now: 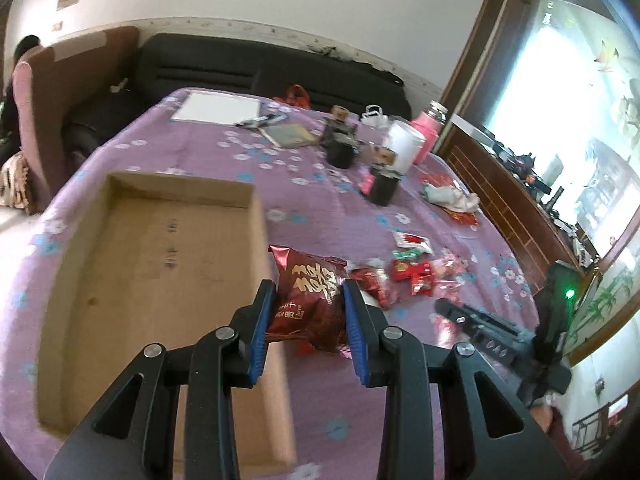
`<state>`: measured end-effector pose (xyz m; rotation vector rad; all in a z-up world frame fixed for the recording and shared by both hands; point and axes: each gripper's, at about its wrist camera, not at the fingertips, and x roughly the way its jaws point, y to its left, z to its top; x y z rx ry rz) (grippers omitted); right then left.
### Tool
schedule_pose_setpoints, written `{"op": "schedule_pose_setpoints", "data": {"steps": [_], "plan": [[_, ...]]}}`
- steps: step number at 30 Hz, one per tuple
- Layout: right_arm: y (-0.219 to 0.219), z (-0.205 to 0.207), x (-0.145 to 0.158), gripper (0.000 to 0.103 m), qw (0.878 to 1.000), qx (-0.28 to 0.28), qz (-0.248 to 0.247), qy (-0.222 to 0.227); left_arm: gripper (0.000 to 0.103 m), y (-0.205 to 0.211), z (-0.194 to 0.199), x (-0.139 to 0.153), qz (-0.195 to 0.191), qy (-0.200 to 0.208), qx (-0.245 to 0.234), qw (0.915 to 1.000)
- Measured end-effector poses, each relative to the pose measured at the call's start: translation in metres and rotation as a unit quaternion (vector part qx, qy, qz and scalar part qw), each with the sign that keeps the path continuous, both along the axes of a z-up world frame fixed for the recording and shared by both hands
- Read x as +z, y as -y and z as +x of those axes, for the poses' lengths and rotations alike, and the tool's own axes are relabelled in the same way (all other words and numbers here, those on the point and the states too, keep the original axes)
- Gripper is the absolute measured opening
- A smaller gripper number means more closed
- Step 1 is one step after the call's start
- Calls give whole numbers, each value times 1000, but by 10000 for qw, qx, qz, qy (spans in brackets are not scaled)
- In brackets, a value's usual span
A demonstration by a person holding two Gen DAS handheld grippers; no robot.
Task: Organize snacks
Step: 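Carry both snacks into the cardboard tray and open both tools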
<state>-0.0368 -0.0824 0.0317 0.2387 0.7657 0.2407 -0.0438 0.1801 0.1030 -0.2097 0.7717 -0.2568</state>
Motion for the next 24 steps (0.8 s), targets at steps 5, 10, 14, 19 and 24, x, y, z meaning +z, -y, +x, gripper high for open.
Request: {"op": "schedule_pose_setpoints", "data": {"steps": [5, 10, 14, 19, 24], "plan": [[-29, -3, 23, 23, 9995, 254, -181, 15, 31, -37, -3, 2, 35, 58, 254, 9997], [-79, 9, 54, 23, 9967, 807, -79, -30, 31, -68, 14, -1, 63, -53, 502, 9987], [-119, 26, 69, 23, 9928, 1196, 85, -71, 31, -83, 39, -12, 73, -232, 580, 9980], [-167, 63, 59, 23, 9895, 1421, 32, -260, 31, -96, 72, -33, -83, -506, 663, 9965], [-201, 101, 39, 23, 9881, 1450, -59, -519, 31, -110, 103, -51, -328, -758, 781, 9935]]}}
